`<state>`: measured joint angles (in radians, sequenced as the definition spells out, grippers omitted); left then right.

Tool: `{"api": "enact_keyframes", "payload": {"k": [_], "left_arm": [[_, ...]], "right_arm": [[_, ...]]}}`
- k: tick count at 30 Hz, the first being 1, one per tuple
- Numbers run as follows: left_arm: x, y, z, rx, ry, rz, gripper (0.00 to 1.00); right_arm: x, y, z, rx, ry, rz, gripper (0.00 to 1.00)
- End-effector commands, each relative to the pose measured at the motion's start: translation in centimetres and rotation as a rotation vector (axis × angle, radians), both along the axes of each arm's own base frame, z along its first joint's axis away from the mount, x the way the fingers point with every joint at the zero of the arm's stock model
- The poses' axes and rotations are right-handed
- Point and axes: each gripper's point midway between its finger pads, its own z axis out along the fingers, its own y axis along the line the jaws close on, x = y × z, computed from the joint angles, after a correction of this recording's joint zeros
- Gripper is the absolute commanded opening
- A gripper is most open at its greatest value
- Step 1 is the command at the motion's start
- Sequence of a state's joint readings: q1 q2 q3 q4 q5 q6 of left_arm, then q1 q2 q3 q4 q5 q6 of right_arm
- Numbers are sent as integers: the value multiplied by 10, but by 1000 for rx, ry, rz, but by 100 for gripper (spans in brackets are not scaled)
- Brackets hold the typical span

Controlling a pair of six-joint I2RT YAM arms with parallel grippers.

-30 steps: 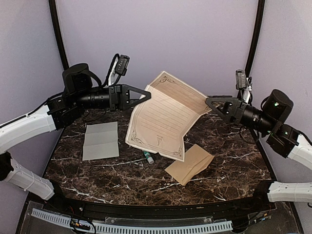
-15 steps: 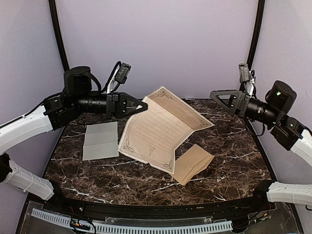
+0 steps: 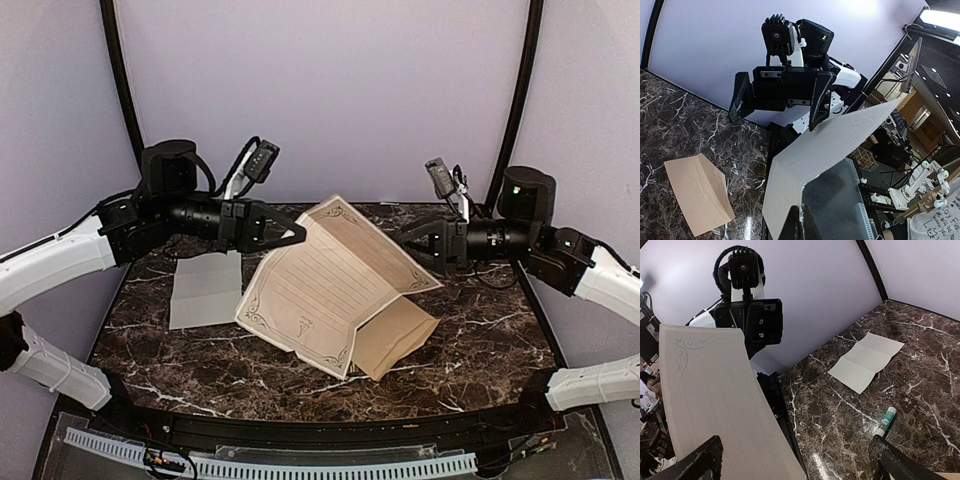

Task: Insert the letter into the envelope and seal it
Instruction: Fold the letter.

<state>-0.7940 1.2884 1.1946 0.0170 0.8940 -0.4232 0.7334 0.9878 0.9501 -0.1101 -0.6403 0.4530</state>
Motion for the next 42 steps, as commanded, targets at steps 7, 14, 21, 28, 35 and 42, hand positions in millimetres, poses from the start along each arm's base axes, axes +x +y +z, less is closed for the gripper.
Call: {"api": "enact_keyframes", "payload": {"k": [7, 14, 21, 28, 35, 42], "left_arm": [[-8, -2, 12, -34, 5, -80, 0], [-8, -5, 14, -37, 8, -95, 0], [-11, -5, 17, -41, 16, -123, 0], [-13, -5, 17, -42, 22, -136, 0], [-13, -5, 16, -40, 23, -138, 0], [-13, -4, 15, -36, 24, -132, 0]], "right_arm": [[-34, 38, 7, 33, -13, 203, 97], [-47, 53, 1, 38, 6, 274, 83], [-51, 57, -2, 43, 16, 299, 62], [-55, 60, -3, 45, 23, 326, 42], [-58, 60, -2, 58, 28, 340, 18], [-57, 61, -3, 64, 32, 337, 0]]}}
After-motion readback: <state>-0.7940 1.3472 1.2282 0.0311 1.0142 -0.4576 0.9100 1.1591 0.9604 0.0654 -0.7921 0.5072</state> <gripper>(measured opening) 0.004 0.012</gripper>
